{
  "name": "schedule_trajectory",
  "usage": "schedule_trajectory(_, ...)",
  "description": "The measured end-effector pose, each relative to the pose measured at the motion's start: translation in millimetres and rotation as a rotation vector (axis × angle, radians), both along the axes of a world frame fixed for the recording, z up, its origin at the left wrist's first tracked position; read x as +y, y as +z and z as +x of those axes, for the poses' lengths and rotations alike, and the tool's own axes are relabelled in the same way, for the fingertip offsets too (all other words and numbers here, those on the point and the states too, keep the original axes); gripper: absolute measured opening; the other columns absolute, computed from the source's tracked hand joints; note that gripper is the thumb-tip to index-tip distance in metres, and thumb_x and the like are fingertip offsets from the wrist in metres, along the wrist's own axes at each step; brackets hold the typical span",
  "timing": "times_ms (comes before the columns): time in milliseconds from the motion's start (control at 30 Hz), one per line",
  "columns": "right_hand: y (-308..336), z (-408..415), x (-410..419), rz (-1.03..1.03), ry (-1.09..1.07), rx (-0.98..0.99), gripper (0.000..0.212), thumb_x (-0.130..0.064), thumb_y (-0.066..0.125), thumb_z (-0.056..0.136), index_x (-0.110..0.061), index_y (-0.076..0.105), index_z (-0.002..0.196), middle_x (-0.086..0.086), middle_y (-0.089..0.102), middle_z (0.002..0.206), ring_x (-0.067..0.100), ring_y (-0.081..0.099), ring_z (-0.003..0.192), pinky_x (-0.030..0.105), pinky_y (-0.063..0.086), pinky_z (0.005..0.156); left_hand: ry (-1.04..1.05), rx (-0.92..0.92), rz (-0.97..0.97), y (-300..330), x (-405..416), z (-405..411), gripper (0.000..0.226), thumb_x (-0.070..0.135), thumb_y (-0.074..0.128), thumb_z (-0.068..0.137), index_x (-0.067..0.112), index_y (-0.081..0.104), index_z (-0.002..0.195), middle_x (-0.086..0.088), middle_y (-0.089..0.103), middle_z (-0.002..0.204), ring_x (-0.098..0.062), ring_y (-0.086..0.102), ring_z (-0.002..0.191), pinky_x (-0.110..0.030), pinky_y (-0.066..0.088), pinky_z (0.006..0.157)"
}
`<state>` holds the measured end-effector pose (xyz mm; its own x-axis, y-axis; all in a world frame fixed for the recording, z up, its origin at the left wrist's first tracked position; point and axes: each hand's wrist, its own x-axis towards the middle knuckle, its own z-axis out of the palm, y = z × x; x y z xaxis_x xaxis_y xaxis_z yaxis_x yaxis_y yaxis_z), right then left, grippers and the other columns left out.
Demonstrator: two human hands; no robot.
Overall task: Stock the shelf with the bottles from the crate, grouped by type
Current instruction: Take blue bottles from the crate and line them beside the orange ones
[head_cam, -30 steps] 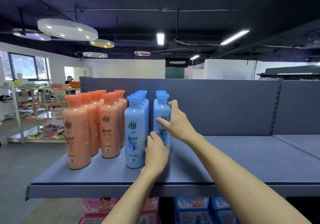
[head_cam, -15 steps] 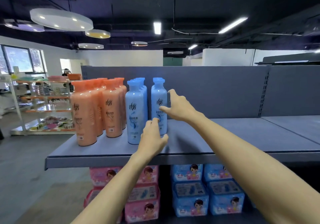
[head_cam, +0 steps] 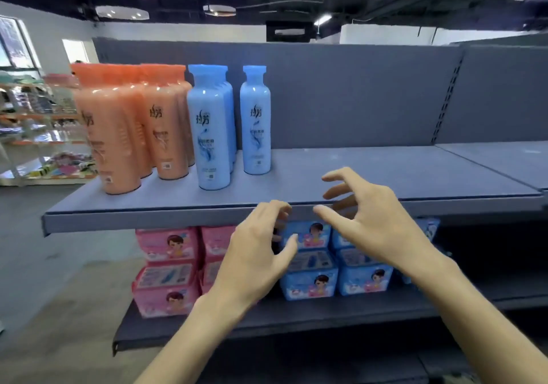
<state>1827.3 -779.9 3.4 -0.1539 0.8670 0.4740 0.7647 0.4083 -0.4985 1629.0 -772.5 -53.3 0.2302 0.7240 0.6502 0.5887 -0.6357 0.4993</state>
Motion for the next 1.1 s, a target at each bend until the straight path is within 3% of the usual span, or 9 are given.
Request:
schedule_trajectory(267, -116.9, 36.1, -26.5, -0.216, -0.101, -0.034, 0.04, -0.048, 0.067, 0.086, -0.033, 0.052, 0.12, -0.017, 0.065, 0.097, 0.002, 0.066, 0.082, 0.039, 0.057, 0.079, -0.1, 0.16, -0.292, -115.3, -13.9, 44.2, 0.033, 0.024, 0.065, 0.085, 0.019, 0.053, 0.116, 0.006, 0.055, 0.106, -0.013, 0.059, 0.096, -0.038, 0.053, 0.081)
schedule_trajectory(467, -226.9, 65.9, -47.4, -0.522, -0.205, 0.026, 0.041, -0.045, 0.07, 0.084, -0.033, 0.053, 0.12, -0.015, 0.065, 0.097, 0.002, 0.065, 0.081, 0.04, 0.056, 0.081, -0.133, 0.259, -0.576, -213.7, -31.0, 71.2, 0.034, 0.025, 0.067, 0.083, 0.02, 0.055, 0.114, 0.007, 0.058, 0.105, -0.009, 0.058, 0.089, -0.035, 0.052, 0.081)
schedule_trajectory(667, -343.7, 95.3, -74.0, -0.794, -0.317, 0.047, 0.041, -0.043, 0.072, 0.084, -0.03, 0.054, 0.119, -0.013, 0.066, 0.096, 0.003, 0.065, 0.077, 0.036, 0.056, 0.08, -0.143, 0.36, -0.87, -314.9, -59.7, 90.1, 0.032, 0.023, 0.065, 0.083, 0.02, 0.054, 0.113, 0.005, 0.058, 0.103, -0.015, 0.061, 0.091, -0.04, 0.052, 0.08)
schedule_trajectory(833, -444.8, 120.8, -101.8, -1.031, -0.372, 0.084, 0.042, -0.037, 0.072, 0.085, -0.022, 0.054, 0.12, -0.01, 0.063, 0.093, 0.021, 0.067, 0.09, 0.043, 0.055, 0.082, -0.163, 0.439, -1.081, -405.8, -88.1, 101.0, 0.03, 0.019, 0.064, 0.084, 0.015, 0.054, 0.111, -0.002, 0.058, 0.104, -0.021, 0.06, 0.092, -0.042, 0.052, 0.079)
schedule_trajectory(1033, -559.0, 130.1, -135.7, -1.265, -0.371, 0.117, 0.046, -0.033, 0.071, 0.089, -0.017, 0.05, 0.127, 0.002, 0.069, 0.102, 0.024, 0.067, 0.095, 0.035, 0.052, 0.077, -0.199, 0.643, -1.286, -524.0, -127.4, 107.6, 0.035, 0.022, 0.066, 0.084, 0.013, 0.052, 0.115, -0.007, 0.058, 0.113, -0.027, 0.058, 0.101, -0.042, 0.05, 0.083)
schedule_trajectory(1100, -590.6, 125.5, -143.5, -1.341, -0.343, 0.101, 0.047, -0.03, 0.068, 0.091, -0.014, 0.048, 0.131, 0.007, 0.068, 0.106, 0.029, 0.064, 0.099, 0.039, 0.052, 0.08, -0.208, 0.711, -1.336, -559.1, -138.5, 107.1, 0.038, 0.023, 0.066, 0.085, 0.014, 0.05, 0.118, -0.008, 0.057, 0.115, -0.029, 0.058, 0.104, -0.041, 0.05, 0.082)
